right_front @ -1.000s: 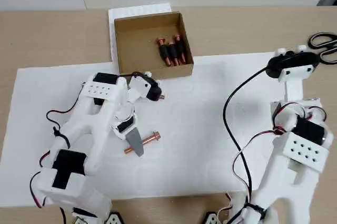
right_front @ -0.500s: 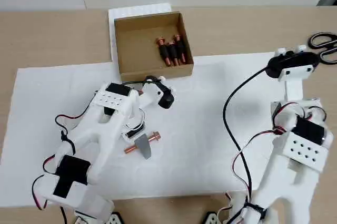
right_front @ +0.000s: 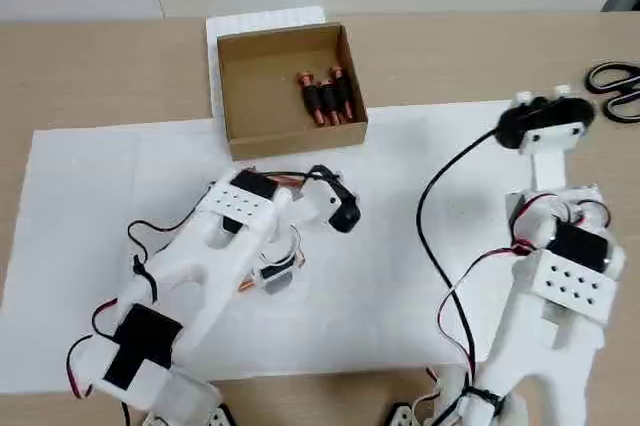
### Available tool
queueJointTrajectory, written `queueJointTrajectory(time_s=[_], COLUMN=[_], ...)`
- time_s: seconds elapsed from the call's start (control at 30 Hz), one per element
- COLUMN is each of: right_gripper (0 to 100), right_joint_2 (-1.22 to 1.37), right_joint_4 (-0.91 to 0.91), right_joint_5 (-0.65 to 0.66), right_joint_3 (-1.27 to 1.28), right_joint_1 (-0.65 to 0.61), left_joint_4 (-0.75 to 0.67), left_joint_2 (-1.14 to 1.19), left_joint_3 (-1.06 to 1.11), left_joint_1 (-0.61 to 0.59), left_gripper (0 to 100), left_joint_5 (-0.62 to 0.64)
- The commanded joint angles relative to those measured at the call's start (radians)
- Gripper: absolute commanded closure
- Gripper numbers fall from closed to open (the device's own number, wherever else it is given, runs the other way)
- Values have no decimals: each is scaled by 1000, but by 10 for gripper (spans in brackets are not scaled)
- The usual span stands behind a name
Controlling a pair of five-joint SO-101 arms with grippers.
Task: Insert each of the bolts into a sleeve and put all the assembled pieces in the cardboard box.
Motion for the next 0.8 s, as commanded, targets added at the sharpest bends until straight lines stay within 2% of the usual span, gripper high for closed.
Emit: queueJointTrajectory(time_s=[0.0,0.17,0.27,0.57,0.77], right_gripper=[995,995,995,995,995], right_joint_2=[-36,-35,-38,-36,-31], right_joint_4=[-16,-15,-15,-15,-15], right_joint_5=[-25,-25,-25,-25,-26], right_joint_3=[-3,-2,-2,-2,-2], right_joint_1=[-19,-21,-22,-24,-24], left_joint_4=[-12,-8,6,233,264], left_joint_2=[9,2,2,2,2], left_joint_3=[-5,-5,-12,-252,-286], left_joint_1=[20,21,21,21,20], left_gripper=[899,908,992,992,992], left_joint_5=[3,68,69,69,83])
